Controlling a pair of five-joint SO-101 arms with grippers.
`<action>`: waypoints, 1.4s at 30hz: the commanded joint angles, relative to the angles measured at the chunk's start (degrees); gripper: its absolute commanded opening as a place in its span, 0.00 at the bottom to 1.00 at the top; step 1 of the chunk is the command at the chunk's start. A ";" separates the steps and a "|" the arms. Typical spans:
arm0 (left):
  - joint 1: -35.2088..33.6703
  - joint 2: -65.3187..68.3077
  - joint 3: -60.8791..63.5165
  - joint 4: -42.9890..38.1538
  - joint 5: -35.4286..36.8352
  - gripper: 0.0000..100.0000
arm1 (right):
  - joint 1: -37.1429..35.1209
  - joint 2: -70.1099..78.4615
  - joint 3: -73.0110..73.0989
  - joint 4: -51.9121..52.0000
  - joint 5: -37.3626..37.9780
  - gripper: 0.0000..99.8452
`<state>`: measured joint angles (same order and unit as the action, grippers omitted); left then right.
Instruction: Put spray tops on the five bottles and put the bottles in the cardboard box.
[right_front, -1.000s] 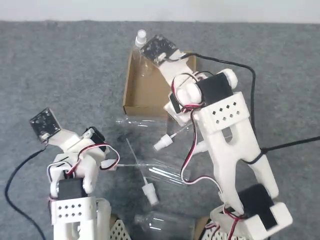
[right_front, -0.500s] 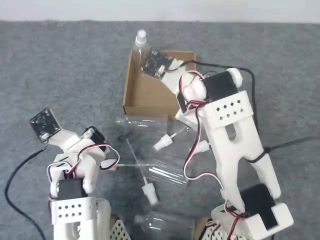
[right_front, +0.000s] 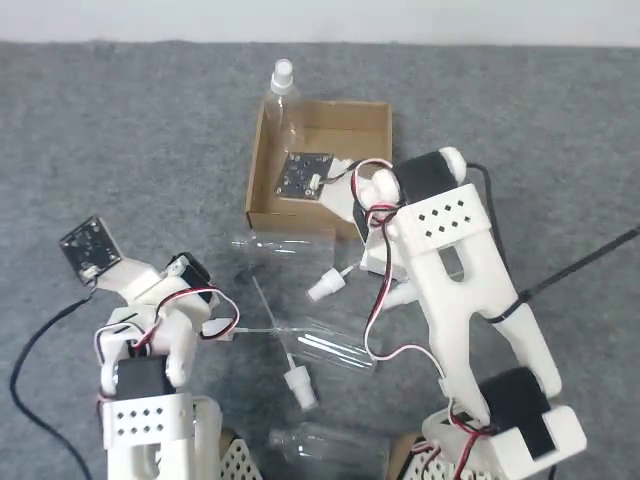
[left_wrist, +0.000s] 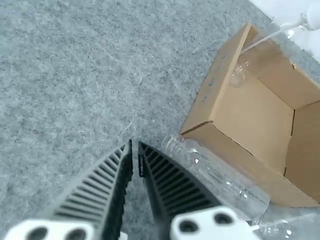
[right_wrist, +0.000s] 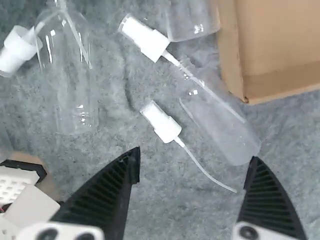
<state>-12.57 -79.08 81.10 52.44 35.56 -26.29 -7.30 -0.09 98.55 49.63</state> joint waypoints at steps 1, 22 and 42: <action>-0.35 -0.88 -0.84 -2.02 -0.70 0.01 | 0.48 -4.00 1.05 -2.95 2.81 0.29; -0.35 -0.88 -0.84 -1.76 -0.70 0.01 | 0.66 -3.38 20.04 -21.41 13.36 0.29; -0.35 -0.88 -0.75 -1.76 -0.70 0.01 | 2.24 7.78 26.55 -37.32 13.27 0.29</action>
<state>-12.57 -79.08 81.10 52.44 35.56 -25.93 -1.14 29.54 62.15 62.46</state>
